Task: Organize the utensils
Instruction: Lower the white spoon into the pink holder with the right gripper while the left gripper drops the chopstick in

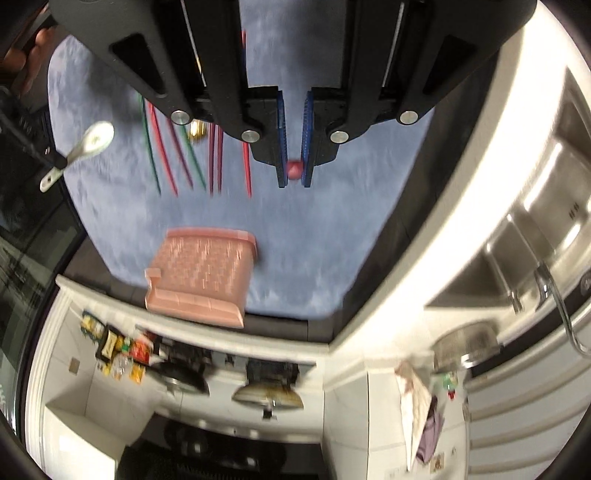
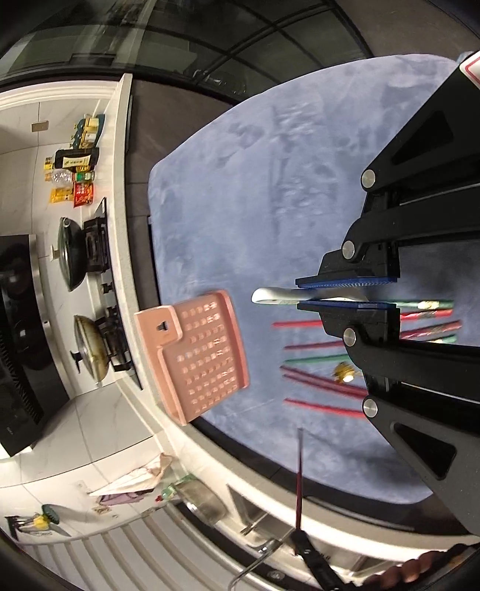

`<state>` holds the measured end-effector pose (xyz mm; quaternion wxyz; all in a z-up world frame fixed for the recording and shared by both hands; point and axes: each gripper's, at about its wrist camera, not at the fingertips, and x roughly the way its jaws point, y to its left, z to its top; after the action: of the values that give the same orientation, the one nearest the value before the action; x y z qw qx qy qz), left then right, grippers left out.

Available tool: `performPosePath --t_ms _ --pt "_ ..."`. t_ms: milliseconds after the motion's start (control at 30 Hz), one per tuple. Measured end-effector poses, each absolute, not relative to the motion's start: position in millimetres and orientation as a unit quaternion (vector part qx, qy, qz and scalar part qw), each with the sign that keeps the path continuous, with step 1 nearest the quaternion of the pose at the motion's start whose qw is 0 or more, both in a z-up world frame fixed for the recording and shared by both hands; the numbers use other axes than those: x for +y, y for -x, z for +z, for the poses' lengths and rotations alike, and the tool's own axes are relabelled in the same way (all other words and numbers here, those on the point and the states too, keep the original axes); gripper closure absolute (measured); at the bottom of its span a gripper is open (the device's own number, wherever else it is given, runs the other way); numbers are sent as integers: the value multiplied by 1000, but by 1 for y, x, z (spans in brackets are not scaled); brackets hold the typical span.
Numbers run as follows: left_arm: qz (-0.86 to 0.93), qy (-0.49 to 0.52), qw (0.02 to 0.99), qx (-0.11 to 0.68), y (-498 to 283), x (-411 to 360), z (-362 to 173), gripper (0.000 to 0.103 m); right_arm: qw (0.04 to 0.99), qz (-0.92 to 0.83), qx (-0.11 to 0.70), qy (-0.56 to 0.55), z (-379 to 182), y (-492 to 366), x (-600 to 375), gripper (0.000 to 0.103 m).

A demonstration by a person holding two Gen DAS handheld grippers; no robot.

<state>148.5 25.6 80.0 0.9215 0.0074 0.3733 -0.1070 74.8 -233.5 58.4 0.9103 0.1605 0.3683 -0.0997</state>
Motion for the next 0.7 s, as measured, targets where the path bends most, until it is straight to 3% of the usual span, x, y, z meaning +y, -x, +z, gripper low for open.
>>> performPosePath --t_ms 700 --pt "-149 38 969 195 -256 -27 251 96 937 -89 312 -132 126 -237 -280 96"
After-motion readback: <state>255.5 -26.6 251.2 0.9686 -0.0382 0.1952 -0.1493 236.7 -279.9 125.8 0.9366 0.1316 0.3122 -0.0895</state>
